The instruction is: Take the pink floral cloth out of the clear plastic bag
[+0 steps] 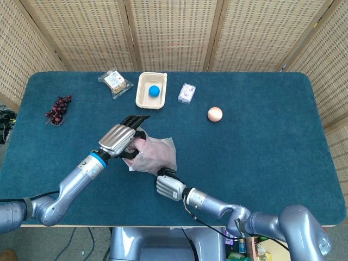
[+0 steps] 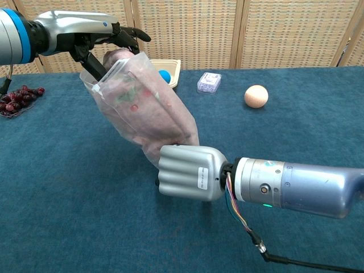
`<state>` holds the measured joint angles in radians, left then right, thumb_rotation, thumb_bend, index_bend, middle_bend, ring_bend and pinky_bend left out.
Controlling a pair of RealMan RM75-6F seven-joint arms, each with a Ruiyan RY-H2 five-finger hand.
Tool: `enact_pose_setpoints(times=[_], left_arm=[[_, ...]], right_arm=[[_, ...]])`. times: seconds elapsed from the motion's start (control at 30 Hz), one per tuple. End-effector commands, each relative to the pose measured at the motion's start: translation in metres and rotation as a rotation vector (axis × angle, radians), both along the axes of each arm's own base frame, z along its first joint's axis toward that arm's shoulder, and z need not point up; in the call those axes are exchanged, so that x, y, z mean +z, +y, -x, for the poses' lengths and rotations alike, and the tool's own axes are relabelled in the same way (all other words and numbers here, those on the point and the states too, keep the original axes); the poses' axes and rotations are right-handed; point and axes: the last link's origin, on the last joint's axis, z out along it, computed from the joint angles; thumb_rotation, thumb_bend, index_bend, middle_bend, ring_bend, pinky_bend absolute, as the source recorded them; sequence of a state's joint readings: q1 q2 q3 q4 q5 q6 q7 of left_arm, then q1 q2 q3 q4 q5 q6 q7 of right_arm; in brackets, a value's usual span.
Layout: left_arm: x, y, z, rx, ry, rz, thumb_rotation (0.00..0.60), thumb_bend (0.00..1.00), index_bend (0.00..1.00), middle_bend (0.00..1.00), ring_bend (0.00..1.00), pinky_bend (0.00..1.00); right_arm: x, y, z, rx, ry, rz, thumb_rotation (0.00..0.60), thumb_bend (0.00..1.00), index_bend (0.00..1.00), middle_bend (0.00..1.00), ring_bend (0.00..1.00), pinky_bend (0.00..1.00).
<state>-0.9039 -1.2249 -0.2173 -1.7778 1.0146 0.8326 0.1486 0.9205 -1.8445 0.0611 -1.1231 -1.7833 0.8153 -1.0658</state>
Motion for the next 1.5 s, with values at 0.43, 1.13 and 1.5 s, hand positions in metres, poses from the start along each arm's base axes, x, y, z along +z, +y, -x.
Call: enact_pose_setpoints(times=[0.43, 1.13, 1.5], left_arm=[[0.000, 0.002, 0.004, 0.013, -0.005, 0.004, 0.600, 0.51, 0.67, 0.00, 0.00, 0.00], [0.070, 0.016, 0.061, 0.116, 0.012, -0.172, 0.600, 0.51, 0.67, 0.00, 0.00, 0.00], [0.120, 0.009, 0.127, 0.232, -0.007, -0.257, 0.600, 0.51, 0.67, 0.00, 0.00, 0.00]], right_arm=[[0.001, -0.002, 0.003, 0.016, -0.013, -0.010, 0.600, 0.73, 0.69, 0.79, 0.65, 0.80], [0.065, -0.018, 0.071, -0.073, 0.041, 0.140, 0.600, 0.78, 0.72, 0.81, 0.66, 0.80], [0.119, -0.016, 0.121, -0.164, 0.071, 0.261, 0.600, 0.78, 0.72, 0.82, 0.66, 0.80]])
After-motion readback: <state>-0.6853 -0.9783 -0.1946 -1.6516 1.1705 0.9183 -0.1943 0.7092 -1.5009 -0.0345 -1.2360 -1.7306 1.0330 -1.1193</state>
